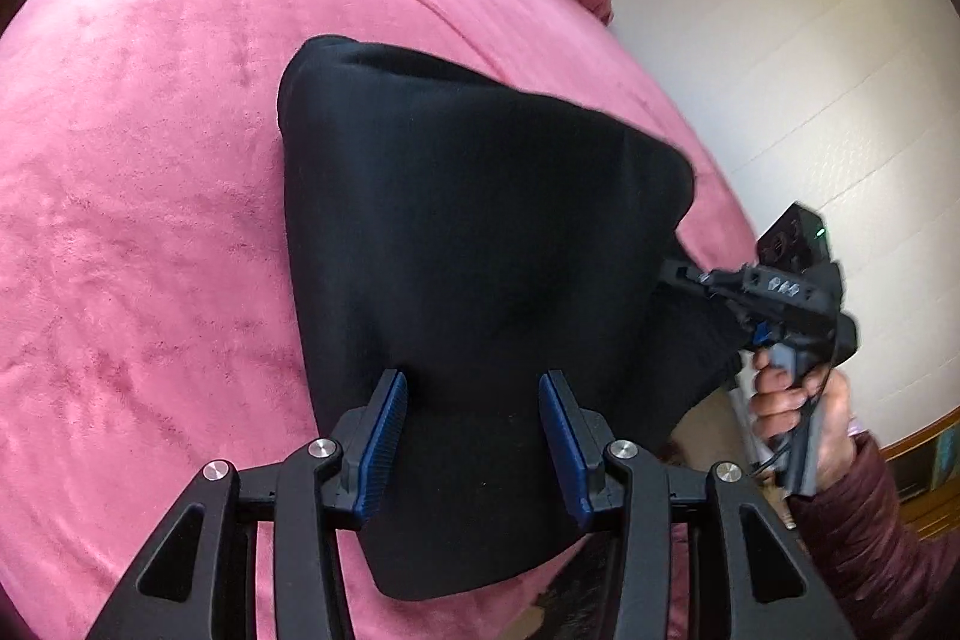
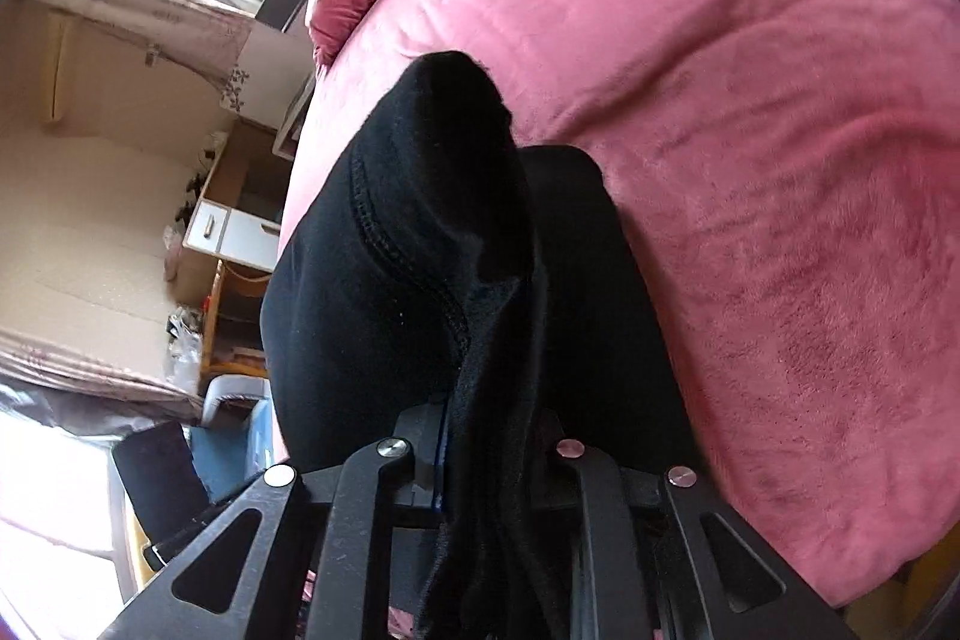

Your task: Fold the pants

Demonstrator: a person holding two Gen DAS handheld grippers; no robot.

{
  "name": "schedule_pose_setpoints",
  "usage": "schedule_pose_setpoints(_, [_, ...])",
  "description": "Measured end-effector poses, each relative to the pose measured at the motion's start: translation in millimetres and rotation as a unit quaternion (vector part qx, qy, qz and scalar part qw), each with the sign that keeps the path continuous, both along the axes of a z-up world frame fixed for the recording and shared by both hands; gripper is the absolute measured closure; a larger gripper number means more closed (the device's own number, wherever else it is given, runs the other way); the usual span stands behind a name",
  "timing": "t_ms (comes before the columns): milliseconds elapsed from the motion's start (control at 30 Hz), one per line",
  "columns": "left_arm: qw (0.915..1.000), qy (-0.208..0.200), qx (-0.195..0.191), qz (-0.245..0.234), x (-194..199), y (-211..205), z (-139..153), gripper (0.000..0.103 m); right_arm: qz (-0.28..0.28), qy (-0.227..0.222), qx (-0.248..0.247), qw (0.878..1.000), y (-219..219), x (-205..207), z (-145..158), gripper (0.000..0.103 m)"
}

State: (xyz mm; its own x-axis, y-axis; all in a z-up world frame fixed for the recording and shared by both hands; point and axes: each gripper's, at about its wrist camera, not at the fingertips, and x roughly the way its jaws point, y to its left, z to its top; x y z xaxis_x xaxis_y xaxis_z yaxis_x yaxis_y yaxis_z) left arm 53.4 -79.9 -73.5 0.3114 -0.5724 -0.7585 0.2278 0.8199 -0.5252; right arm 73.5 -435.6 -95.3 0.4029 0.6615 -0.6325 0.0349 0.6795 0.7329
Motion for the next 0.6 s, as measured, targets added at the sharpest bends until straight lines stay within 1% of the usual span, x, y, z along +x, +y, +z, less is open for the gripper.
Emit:
schedule_pose_setpoints(33, [1.0000, 0.000, 0.002, 0.001, 0, -1, 1, 0.056, -0.004, -0.002, 0.008, 1.000, -2, -1, -1, 0.083])
schedule_pose_setpoints(67, [1.0000, 0.000, 0.003, 0.002, 0, -1, 1, 0.056, -0.009, -0.006, 0.007, 1.000, -5, -4, 1, 0.079])
schedule_pose_setpoints(100, [1.0000, -0.001, 0.003, 0.002, 0, -1, 2, 0.056, -0.014, -0.011, 0.002, 1.000, -8, -8, 5, 0.073])
schedule_pose_setpoints(133, [1.0000, -0.002, 0.003, 0.002, 0, -1, 2, 0.056, -0.019, -0.017, -0.004, 1.000, -13, -12, 10, 0.068])
schedule_pose_setpoints(167, [1.0000, -0.003, 0.003, 0.004, 0, -1, 2, 0.056, -0.025, -0.023, -0.008, 0.999, -18, -17, 16, 0.058])
schedule_pose_setpoints(200, [1.0000, -0.004, 0.002, 0.005, -3, 0, 4, 0.056, -0.032, -0.028, -0.015, 0.999, -23, -23, 23, 0.051])
schedule_pose_setpoints(233, [1.0000, -0.006, -0.001, 0.007, -4, 1, 4, 0.056, -0.040, -0.033, -0.024, 0.998, -27, -30, 31, 0.051])
schedule_pose_setpoints(300, [0.9999, -0.007, -0.005, 0.010, -6, 2, 4, 0.056, -0.045, -0.041, -0.020, 0.998, -37, -43, 44, 0.051])
schedule_pose_setpoints(367, [0.9998, -0.006, -0.011, 0.014, -12, 6, 4, 0.056, -0.035, -0.044, -0.021, 0.998, -38, -59, 55, 0.051])
schedule_pose_setpoints(400, [0.9997, -0.006, -0.014, 0.016, -13, 10, 5, 0.056, -0.031, -0.042, -0.021, 0.998, -31, -65, 59, 0.052])
schedule_pose_setpoints(467, [0.9995, -0.009, -0.022, 0.022, -15, 18, 8, 0.056, -0.016, -0.031, -0.010, 0.999, -23, -80, 59, 0.055])
schedule_pose_setpoints(533, [0.9993, -0.013, -0.026, 0.024, -15, 21, 10, 0.056, -0.009, -0.018, -0.018, 1.000, -12, -88, 54, 0.056])
schedule_pose_setpoints(600, [0.9993, -0.013, -0.026, 0.024, -16, 25, 13, 0.056, -0.013, -0.002, -0.020, 1.000, -7, -88, 43, 0.057])
